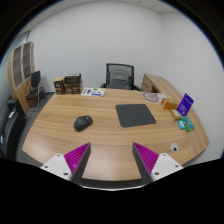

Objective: Arrange mouse

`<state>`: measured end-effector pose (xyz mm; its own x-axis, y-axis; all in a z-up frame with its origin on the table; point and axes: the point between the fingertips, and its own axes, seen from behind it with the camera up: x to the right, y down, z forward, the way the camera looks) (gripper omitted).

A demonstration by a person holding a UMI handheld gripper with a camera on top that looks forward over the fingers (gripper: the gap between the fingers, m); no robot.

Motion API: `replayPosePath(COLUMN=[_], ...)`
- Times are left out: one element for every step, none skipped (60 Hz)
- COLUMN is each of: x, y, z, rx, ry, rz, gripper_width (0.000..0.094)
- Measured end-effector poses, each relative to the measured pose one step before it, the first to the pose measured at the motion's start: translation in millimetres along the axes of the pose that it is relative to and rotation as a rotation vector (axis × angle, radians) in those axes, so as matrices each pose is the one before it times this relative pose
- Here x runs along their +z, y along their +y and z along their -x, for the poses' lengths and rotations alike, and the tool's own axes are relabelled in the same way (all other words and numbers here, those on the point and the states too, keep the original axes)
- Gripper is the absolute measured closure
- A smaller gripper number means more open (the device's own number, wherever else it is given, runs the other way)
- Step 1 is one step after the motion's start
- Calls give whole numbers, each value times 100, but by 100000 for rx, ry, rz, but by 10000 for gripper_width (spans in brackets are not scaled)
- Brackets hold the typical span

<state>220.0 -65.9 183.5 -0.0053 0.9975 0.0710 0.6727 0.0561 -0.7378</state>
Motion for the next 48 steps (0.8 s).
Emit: replayPosePath(x=[234,236,248,259,236,227,250,275,264,302,279,279,309,324,323,334,314,295,334,314,314,305,320,328,338,502,207,304,343,358,344,332,345,346,350,346,354,353,336,354,373,381,388,356,359,409,346,305], y=[-108,-81,-90,-34,-62,-102,-95,-100,-93,-55,-14,-14,-27,-22,-20,30,13,-26,-70,-65,-89,-120,-126,-85,-48,-108,-34,-59,-71,-47,18,-12,-15,-50,-81,-49,-34,-25,-5,-26,-20,-4,-12,3,10,18,1,16], z=[432,410,423,413,430,444,442,417,421,386,355,371,399,401,381,413,403,372,390,391,355,306,299,353,323,124,426,415,370,301,278,305,274,225,231,231,234,227,213,197,203,196,215,206,185,226,155,130], rx=[25,32,29,-25,-26,39,45,61,-35,-77,-112,-112,-37,42,115,138,30,-16,-14,35,-5,-102,-207,-221,-221,-286,-107,-65,-24,32,38,9,28,96,138,150,72,99,107,103,149,151,165,72,76,254,186,278], ry=[-319,-333,-356,-369,-382,-419,-416,-373,-304,-239,-135,-150,-176,-165,-139,-155,-160,-140,-161,-138,-105,-56,24,45,47,-182,51,-38,-28,3,-5,-34,11,73,113,102,32,55,94,133,130,74,25,-15,-21,-12,25,14], rz=[-111,-147,-56,28,93,51,-29,-88,-59,-2,95,170,112,35,-6,-38,71,100,19,-63,-114,-175,-155,-135,-87,-64,-35,-56,-5,73,200,260,166,66,-35,-56,-19,39,19,-6,40,112,73,86,84,-17,131,57], gripper_width=[78,78,78,75,79,77,77,77,77,79,79,77,77,75,76,74,75,76,78,78,77,76,76,77,76,79,77,77,77,76,77,77,78,76,76,76,74,75,77,75,77,76,75,76,76,78,78,77])
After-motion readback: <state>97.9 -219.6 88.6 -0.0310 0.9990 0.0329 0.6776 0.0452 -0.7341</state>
